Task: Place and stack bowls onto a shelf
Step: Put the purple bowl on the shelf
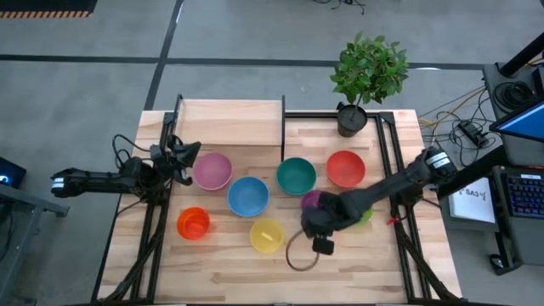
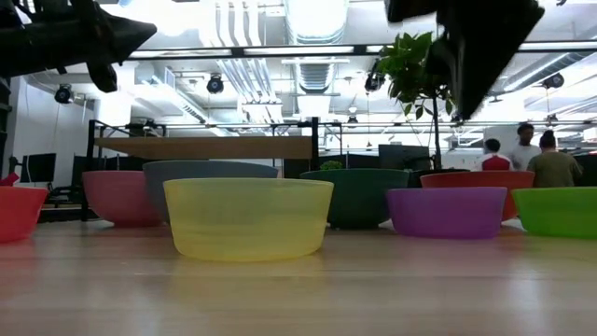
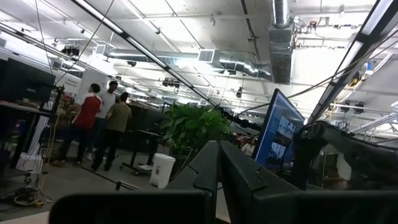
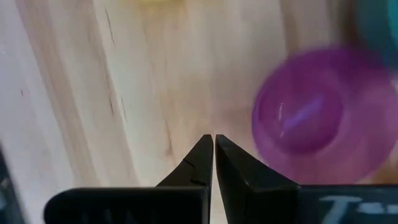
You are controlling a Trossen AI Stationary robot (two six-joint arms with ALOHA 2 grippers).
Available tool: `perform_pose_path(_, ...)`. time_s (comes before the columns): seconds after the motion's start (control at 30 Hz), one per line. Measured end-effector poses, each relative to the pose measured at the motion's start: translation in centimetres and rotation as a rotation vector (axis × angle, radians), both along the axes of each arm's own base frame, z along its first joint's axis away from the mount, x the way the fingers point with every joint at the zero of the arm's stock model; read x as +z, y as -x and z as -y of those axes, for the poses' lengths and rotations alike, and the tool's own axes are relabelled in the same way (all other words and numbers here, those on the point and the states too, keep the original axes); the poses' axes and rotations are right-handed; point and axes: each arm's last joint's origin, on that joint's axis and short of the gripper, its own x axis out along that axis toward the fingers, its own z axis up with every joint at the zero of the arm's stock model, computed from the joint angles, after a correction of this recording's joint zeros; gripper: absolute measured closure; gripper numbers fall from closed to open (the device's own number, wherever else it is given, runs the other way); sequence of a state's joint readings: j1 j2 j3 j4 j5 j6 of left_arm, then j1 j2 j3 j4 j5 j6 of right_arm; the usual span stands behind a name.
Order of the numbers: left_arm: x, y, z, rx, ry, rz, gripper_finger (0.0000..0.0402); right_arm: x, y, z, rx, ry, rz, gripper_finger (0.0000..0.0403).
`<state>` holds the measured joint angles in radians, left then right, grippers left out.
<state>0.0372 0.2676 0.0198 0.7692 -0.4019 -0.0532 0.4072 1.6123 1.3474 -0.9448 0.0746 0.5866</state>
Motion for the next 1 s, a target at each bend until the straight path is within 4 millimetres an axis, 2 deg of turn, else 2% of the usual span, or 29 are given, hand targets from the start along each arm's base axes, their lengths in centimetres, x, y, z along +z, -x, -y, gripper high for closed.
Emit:
perform_pose_path(0.17, -0.1, 0.0, 0.0, 0.0, 0.0, -0.007, 0.0402, 0.0, 0.5, -0.3, -0.044, 0.059, 0.046, 0.0394)
perform_pose_path(0.4, -0.1, -0.1, 0.0, 0.0, 0.0, -0.01, 0.0402, -0.8, 0.4, -0.4, -0.104, 0.037, 0.041, 0.0386)
perform_pose_path(0.53, -0.1, -0.1, 0.0, 0.0, 0.001, -0.016, 0.0402, -0.9, 0.4, -0.4, -0.145, 0.023, 0.037, 0.0353)
perform_pose_path(0.73, -0.1, -0.1, 0.0, 0.0, 0.001, -0.016, 0.0402, -1.0, 0.4, -0.5, -0.212, -0.003, 0.029, 0.0278)
perform_pose_path(0.87, -0.1, -0.1, 0.0, 0.0, 0.001, -0.016, 0.0402, -2.4, 0.0, -0.9, -0.155, 0.035, -0.009, 0.0242)
perform_pose_path(1.0, -0.1, -0.1, 0.0, 0.0, 0.001, -0.016, 0.0402, -4.1, -0.6, -1.2, -0.057, 0.112, -0.044, 0.0223)
